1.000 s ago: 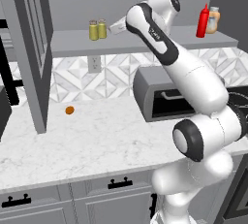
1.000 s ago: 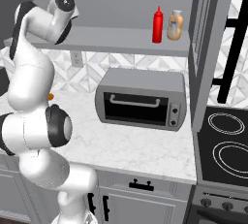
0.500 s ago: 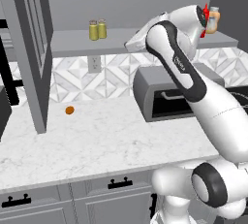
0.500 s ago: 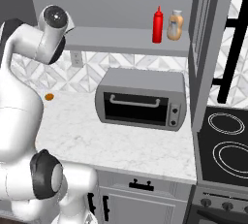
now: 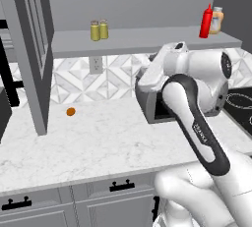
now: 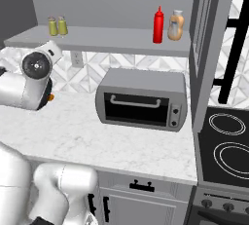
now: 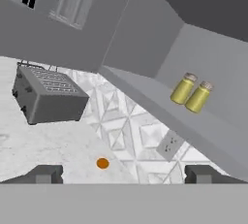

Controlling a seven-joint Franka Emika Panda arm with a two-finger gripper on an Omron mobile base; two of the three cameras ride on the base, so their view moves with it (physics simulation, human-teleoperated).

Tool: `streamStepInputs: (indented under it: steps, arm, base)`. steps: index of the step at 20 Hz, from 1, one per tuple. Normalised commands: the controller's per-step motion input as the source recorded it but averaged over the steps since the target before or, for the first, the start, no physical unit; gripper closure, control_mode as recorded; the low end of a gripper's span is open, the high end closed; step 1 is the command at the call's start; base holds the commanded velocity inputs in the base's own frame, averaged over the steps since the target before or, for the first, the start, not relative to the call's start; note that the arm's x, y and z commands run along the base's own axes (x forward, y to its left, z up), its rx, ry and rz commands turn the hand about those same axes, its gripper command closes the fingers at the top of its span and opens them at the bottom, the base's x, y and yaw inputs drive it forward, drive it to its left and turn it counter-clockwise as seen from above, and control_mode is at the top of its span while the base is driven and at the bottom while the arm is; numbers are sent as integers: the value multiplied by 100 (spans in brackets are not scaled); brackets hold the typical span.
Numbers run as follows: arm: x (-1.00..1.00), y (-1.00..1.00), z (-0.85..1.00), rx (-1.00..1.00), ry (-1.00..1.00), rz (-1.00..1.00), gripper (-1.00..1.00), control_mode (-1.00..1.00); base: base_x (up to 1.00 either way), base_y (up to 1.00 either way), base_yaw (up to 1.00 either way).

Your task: Put the shaker and condiment bottle from the counter next to their counterparts in the cabinet.

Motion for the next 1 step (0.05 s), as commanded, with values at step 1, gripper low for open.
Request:
streamStepInputs:
  steps: [1]
  arm:
    - [-100,0,-71,-1,-3,0,-100,-100]
  base:
    - [0,0,0]
